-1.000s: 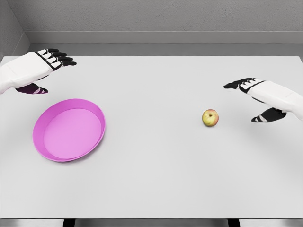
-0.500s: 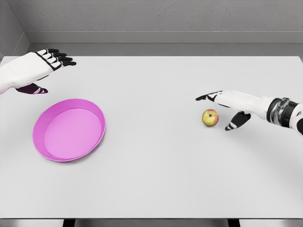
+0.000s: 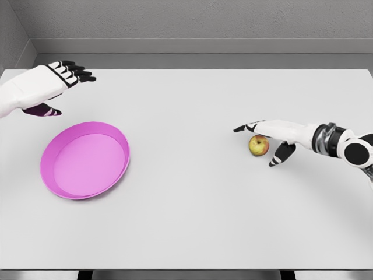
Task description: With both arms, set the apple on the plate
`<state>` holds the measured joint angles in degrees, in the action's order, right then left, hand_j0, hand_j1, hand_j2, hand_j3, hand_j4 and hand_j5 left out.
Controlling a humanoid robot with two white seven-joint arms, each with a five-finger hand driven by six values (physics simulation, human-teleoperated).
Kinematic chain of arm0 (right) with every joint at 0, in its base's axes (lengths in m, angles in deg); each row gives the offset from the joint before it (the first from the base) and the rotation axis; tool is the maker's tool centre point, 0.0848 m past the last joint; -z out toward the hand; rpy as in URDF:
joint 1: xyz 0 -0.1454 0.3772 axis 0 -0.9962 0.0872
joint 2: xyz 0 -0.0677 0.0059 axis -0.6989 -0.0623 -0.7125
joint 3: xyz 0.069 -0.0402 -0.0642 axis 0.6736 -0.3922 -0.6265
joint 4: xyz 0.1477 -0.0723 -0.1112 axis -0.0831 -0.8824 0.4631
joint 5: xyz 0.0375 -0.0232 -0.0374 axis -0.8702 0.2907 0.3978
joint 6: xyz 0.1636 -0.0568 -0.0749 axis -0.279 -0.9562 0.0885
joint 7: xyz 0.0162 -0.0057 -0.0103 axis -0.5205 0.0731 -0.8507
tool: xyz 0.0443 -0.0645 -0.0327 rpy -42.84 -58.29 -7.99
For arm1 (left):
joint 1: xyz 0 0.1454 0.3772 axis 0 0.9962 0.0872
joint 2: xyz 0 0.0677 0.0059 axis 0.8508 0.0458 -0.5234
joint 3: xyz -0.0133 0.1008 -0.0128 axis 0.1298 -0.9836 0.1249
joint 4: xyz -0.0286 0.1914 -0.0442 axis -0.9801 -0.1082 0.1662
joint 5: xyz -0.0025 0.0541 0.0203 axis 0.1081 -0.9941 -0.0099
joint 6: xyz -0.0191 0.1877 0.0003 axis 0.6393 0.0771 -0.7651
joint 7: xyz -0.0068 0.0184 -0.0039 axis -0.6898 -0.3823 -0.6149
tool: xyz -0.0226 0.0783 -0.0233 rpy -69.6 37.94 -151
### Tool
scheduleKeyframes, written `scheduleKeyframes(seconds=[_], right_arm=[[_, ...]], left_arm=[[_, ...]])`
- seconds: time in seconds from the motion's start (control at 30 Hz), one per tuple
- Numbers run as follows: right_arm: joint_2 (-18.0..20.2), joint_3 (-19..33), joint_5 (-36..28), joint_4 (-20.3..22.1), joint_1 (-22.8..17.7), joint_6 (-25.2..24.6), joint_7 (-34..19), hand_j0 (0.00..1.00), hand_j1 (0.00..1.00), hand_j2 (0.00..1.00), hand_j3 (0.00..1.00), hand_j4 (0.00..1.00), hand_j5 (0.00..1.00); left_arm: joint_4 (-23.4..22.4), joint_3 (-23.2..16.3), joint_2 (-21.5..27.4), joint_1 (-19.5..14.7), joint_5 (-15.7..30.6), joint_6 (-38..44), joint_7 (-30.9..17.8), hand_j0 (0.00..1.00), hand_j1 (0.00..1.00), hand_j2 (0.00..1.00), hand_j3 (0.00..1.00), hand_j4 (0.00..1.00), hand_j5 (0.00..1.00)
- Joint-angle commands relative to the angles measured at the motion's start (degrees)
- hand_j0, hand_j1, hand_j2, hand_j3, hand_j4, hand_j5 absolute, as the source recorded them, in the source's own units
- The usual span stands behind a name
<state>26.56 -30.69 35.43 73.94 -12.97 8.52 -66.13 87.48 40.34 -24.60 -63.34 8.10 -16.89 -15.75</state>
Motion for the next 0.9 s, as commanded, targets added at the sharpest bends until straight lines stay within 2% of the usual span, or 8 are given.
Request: scheduleKeyframes(seconds=[0.0,0.13,0.23,0.33,0.87], right_arm=[[-0.05,-0.38,-0.11,-0.48,0.00,-0.02,0.02,1.00,1.00,1.00,1.00,1.00,1.00],[-0.05,-0.65,-0.11,-0.83,0.00,-0.02,0.10,1.00,1.00,1.00,1.00,1.00,1.00],[0.04,-0.47,-0.11,-0.75,0.00,0.33,0.02,0.62,0.62,0.62,0.62,0.62,0.62],[0.12,-0.47,-0.02,-0.66,0.09,0.33,0.02,0.52,0.52,0.52,0.52,0.52,0.52],[0.21,-0.12,-0.02,-0.48,0.44,0.25,0.02,0.49,0.49,0.49,0.49,0.49,0.49]], left_arm=[[0.00,0.04,0.06,0.00,0.35,0.05,-0.03,1.00,1.00,1.00,1.00,1.00,1.00],[0.00,0.04,0.06,0.00,0.35,0.05,0.06,1.00,1.00,1.00,1.00,1.00,1.00],[0.00,0.04,-0.30,0.00,0.26,0.05,0.06,1.00,1.00,1.00,1.00,1.00,1.00],[0.00,0.04,-0.30,0.00,0.26,0.05,0.06,1.00,1.00,1.00,1.00,1.00,1.00],[0.00,0.04,-0.38,0.00,0.34,0.05,-0.03,1.00,1.00,1.00,1.00,1.00,1.00]])
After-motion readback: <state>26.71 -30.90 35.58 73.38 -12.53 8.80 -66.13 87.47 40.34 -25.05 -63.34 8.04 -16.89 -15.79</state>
